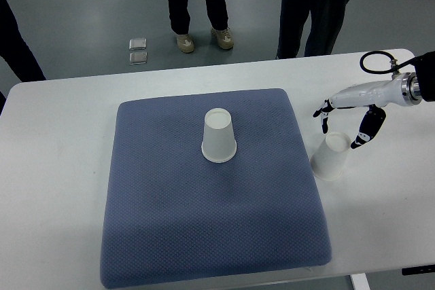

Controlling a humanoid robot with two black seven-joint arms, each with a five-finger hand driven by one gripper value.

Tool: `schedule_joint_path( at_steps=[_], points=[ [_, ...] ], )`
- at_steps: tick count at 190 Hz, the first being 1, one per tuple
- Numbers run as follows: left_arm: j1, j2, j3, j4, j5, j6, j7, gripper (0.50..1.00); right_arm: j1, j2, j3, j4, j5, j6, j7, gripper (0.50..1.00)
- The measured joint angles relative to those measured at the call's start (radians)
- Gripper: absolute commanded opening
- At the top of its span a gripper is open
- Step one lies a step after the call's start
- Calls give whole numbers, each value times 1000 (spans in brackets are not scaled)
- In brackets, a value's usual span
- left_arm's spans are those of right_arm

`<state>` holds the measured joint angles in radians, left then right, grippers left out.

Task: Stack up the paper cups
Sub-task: 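Close the right hand fingers around the second white cup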

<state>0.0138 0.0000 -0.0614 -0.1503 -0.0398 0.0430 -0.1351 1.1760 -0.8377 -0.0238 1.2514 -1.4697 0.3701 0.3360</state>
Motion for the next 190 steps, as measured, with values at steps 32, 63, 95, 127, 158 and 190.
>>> schedule_joint_path(
  at_steps=[32,63,95,127,158,190],
  points=[
    [0,0,0,0,0,0,0,1000,-20,1,-6,5,-1,-1,0,911],
    [0,0,0,0,0,0,0,1000,-50,13,-7,5,-7,-27,0,911],
    [0,0,0,0,0,0,0,1000,-70,29,-7,-1,-16,-55,-1,909],
    [0,0,0,0,0,0,0,1000,-97,49,-9,-20,-37,-93,-2,909],
    [0,0,0,0,0,0,0,1000,-117,64,-11,-39,-48,-126,-2,909],
    [0,0,0,0,0,0,0,1000,-129,71,-14,-56,-49,-157,-3,909]
  ],
)
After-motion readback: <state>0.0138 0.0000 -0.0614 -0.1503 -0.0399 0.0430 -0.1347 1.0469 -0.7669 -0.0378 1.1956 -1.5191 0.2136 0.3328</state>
